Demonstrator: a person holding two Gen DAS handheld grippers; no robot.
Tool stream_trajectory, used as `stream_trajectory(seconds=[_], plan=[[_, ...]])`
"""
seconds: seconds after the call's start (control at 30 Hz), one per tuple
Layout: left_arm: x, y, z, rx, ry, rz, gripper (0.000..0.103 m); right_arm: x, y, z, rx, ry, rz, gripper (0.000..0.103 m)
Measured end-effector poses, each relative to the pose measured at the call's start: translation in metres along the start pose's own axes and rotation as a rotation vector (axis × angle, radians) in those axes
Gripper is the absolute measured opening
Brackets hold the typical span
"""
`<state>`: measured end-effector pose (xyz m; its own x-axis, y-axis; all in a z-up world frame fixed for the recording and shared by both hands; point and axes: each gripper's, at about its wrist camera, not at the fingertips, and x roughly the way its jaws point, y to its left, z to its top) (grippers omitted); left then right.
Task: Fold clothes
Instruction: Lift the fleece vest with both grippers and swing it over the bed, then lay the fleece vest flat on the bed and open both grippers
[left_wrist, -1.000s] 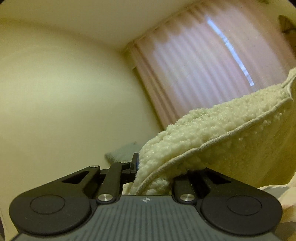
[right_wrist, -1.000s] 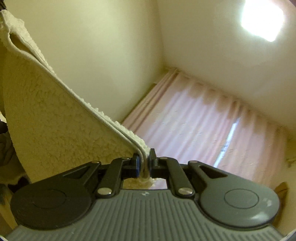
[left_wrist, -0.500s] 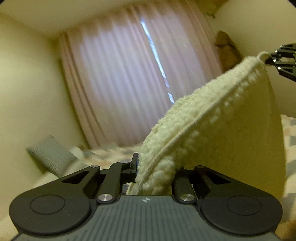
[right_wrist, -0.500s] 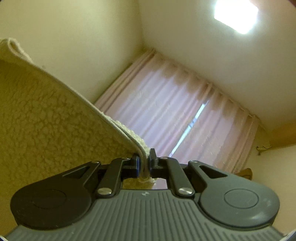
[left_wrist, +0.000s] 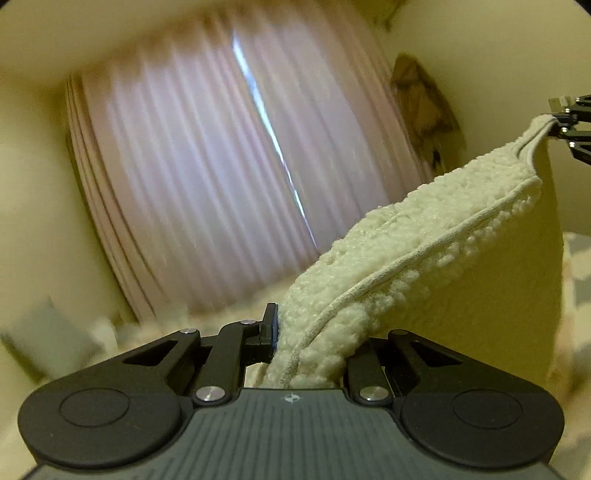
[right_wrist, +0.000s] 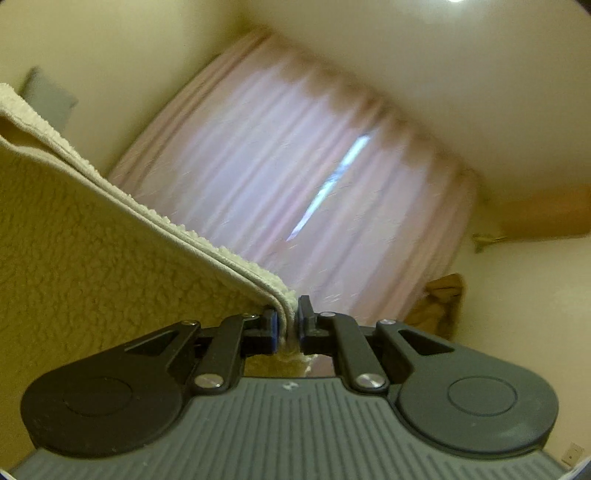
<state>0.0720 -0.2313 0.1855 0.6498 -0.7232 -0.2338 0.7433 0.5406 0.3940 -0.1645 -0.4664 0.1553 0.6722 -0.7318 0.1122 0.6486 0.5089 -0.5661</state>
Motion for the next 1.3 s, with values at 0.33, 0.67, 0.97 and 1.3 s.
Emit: stream_trajectory(seconds=[0.33,0.67,0.97,1.3], plan=[[0.008,-0.053,-0.079,0.150,-0.025,-0.021,0.021,-0.024,0.024,-0.076,0.024,0.104,0.128,0.010],[-0.019,-0.129,-0.357,0.027,0.557,-0.192,0.033,-0.175,0.184,-0.300,0.127,0.800,0.397,0.024],[-0.010,-0.020,-0.356,-0.489,0.611,-0.197,0.050,-0.160,0.136,-0.255,0.754,0.785,0.333,0.050],[0.011,0.021,-0.431,-1.179,0.651,-0.170,0.070,-0.142,0.128,-0.300,1.441,0.777,0.336,0.050]])
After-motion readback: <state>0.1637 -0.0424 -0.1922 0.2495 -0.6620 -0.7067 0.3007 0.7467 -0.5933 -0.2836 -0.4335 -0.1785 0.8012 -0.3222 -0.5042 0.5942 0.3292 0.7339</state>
